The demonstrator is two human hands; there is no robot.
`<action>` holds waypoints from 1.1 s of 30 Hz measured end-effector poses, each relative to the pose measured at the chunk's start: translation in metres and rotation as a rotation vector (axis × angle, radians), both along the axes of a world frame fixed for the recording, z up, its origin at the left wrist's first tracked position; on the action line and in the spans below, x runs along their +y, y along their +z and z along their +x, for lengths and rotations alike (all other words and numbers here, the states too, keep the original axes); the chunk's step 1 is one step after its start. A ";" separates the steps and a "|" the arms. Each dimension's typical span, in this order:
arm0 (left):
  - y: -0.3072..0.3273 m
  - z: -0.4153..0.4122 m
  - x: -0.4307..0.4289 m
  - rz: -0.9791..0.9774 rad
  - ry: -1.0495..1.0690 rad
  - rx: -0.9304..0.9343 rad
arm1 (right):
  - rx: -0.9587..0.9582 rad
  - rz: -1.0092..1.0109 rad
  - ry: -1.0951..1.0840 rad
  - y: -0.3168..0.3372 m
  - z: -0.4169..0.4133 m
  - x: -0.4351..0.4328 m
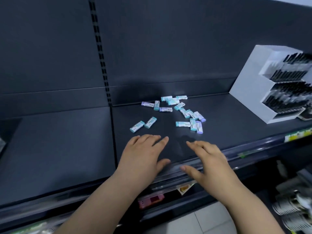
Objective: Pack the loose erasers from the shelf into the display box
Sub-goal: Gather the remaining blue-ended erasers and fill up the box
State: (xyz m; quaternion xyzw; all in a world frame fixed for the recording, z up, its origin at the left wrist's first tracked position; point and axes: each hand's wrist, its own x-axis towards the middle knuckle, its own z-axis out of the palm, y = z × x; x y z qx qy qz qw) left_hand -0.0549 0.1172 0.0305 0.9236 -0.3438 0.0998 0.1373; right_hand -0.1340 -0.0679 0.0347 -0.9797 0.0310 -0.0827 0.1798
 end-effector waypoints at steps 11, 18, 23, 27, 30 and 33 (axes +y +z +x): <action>-0.011 0.080 -0.087 0.056 -0.107 0.008 | 0.042 -0.012 -0.213 -0.001 0.048 -0.088; -0.029 0.096 -0.134 0.141 -0.090 0.085 | 0.060 0.004 -0.166 -0.020 0.088 -0.143; -0.033 0.100 -0.171 0.151 -0.013 0.114 | 0.095 -0.055 0.082 -0.029 0.134 -0.176; -0.034 0.105 -0.199 0.237 0.066 0.201 | 0.113 -0.078 0.250 -0.041 0.166 -0.198; -0.033 0.111 -0.208 0.310 0.140 0.290 | 0.157 -0.077 0.319 -0.049 0.186 -0.205; -0.030 0.111 -0.213 0.304 0.189 0.344 | 0.155 -0.087 0.358 -0.054 0.197 -0.212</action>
